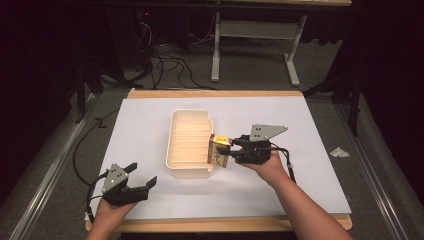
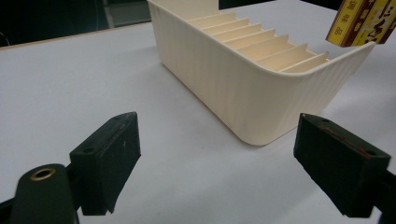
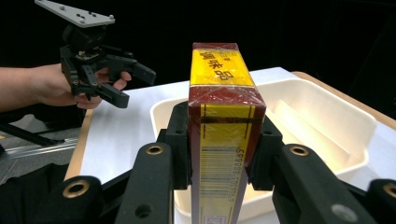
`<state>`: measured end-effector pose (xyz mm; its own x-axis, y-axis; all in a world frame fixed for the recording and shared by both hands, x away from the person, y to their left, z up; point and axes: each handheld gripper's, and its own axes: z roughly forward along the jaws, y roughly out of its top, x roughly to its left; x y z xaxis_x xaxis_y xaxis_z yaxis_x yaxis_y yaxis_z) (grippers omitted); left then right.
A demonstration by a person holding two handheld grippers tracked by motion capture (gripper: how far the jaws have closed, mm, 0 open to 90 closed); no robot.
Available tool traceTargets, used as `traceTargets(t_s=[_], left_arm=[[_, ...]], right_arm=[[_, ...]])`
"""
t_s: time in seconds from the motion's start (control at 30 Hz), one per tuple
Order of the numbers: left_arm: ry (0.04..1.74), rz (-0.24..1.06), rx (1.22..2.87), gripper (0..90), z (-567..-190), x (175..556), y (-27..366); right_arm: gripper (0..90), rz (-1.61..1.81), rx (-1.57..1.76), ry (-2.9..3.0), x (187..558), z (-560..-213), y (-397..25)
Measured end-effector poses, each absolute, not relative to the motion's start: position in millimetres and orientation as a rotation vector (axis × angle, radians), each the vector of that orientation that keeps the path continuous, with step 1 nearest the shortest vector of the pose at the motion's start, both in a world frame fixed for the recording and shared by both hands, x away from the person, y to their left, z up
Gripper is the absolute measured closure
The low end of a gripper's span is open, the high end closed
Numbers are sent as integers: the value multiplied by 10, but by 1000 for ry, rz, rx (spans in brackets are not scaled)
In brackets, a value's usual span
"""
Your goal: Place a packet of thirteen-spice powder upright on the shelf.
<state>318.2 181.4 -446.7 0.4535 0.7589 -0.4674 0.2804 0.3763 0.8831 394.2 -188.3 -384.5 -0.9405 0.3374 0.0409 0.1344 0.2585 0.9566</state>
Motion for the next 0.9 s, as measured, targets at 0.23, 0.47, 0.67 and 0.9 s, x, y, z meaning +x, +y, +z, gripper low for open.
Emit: traceTargets(t_s=[0.23,0.47,0.67,0.9], left_arm=[[1105,400,1196,154,-4467,3179,1811],[1105,397,1198,153,-4470,3176,1799],[1105,399,1198,153,-4469,3177,1798],[1105,397,1198,153,-4467,3174,1804]], right_arm=[[687,1761,423,2367,3952,-3866,-1781],[687,1767,409,2378,3979,-3872,-1709],[687,1773,382,2386,3996,-3864,-1588],[686,1757,375,2393,3993,-3858,-1473]])
